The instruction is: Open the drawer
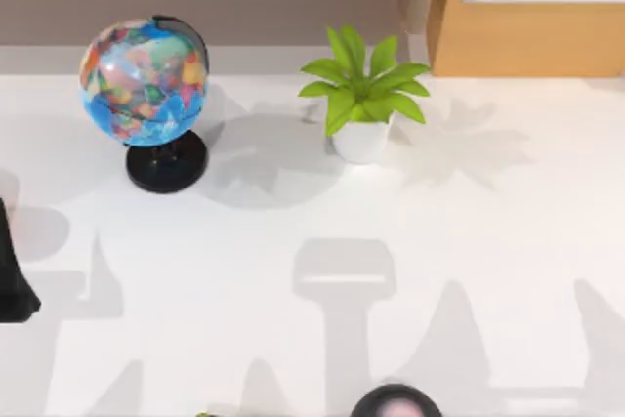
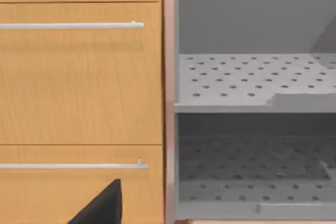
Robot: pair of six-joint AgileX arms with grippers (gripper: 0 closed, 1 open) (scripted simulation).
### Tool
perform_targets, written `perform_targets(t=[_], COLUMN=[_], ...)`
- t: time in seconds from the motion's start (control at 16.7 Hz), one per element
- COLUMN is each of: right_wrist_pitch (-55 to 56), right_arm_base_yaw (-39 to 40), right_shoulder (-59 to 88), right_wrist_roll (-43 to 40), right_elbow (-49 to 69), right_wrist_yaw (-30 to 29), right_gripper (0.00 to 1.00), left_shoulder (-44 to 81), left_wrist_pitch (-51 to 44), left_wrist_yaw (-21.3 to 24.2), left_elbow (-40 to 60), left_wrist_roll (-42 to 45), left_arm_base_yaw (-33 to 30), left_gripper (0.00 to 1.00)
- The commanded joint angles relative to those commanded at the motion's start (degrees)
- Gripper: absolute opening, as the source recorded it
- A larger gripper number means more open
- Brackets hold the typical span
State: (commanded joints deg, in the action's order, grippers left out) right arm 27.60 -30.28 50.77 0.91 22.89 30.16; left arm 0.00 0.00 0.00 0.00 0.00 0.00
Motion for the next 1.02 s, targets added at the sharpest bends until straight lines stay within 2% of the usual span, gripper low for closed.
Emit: perform_targets(t=[0.24,0.66,0.84,1.02], right_wrist_pitch=[4.29,4.75,7.66,12.76], right_arm_base_yaw=[-4.82,-4.47,-1.52,3.43], right_shoulder=[7.13,7.86,12.89,22.71], right_wrist_roll=[0.05,-0.58,-5.68,-15.86], right_elbow=[3.56,3.75,5.65,9.02], right_wrist_yaw=[4.52,4.33,1.83,-2.88], right_gripper=[1.00,1.00,1.00,1.00], left_shoulder=[0.00,0.00,0.00,0.00], left_wrist_pitch=[0.00,0.00,0.00,0.00], left_wrist_yaw=[0.00,0.00,0.00,0.00], left_elbow=[0.00,0.00,0.00,0.00], left_wrist_roll=[0.00,0.00,0.00,0.00], left_arm_base_yaw=[0.00,0.00,0.00,0.00], left_gripper=[1.00,1.00,1.00,1.00])
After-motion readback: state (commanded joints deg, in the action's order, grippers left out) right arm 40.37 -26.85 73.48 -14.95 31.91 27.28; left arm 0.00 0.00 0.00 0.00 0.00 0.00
